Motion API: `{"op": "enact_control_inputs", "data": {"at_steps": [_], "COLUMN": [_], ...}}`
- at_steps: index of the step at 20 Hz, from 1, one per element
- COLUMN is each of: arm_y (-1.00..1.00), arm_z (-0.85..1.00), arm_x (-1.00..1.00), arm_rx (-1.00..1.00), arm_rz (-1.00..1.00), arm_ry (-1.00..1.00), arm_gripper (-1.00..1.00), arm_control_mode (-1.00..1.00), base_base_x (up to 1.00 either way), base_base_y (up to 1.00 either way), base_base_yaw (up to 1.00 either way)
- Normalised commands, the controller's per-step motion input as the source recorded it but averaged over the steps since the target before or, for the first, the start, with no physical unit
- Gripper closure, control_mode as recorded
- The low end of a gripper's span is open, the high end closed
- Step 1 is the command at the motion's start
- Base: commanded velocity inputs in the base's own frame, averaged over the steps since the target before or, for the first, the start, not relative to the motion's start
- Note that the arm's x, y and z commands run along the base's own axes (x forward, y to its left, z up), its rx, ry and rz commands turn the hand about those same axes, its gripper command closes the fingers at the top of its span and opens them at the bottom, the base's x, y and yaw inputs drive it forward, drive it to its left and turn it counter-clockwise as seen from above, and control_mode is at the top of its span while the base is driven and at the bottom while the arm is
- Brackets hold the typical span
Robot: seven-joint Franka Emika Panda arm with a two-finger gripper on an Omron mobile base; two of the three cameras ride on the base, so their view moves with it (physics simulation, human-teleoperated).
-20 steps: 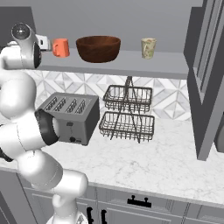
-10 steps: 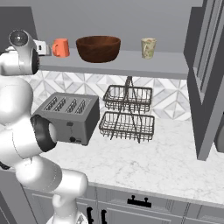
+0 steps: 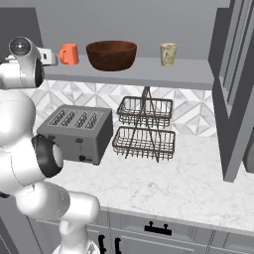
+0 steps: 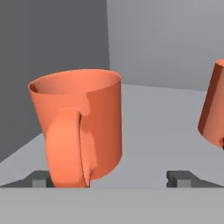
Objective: Gather all objects into one cabinet and sort the glasses and bowls to opposite sides.
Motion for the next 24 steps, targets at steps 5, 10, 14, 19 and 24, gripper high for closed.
{"op": "enact_control_inputs", "data": {"at_steps": [5, 10, 14, 19, 24], "arm_y": [-0.43, -0.82, -1.0, -1.0, -1.0], "arm_z": [0.13, 0.14, 0.11, 0.13, 0.22], "arm_x": [-0.62, -0.85, -0.62, -0.3, -0.19], "arm_rx": [0.0, 0.01, 0.01, 0.0, 0.0], "arm_rz": [0.0, -0.03, -0.14, -0.14, -0.08], "arm_ry": [-0.01, -0.04, -0.02, 0.0, 0.0], "arm_gripper": [-1.0, -1.0, -1.0, -1.0, -1.0], "arm_control_mode": [-1.0, -1.0, -1.0, -1.0, -1.0], "base_base_x": [0.0, 0.0, 0.0, 0.0, 0.0], "base_base_y": [0.0, 0.0, 0.0, 0.0, 0.0], "base_base_yaw": [0.0, 0.0, 0.0, 0.0, 0.0]}}
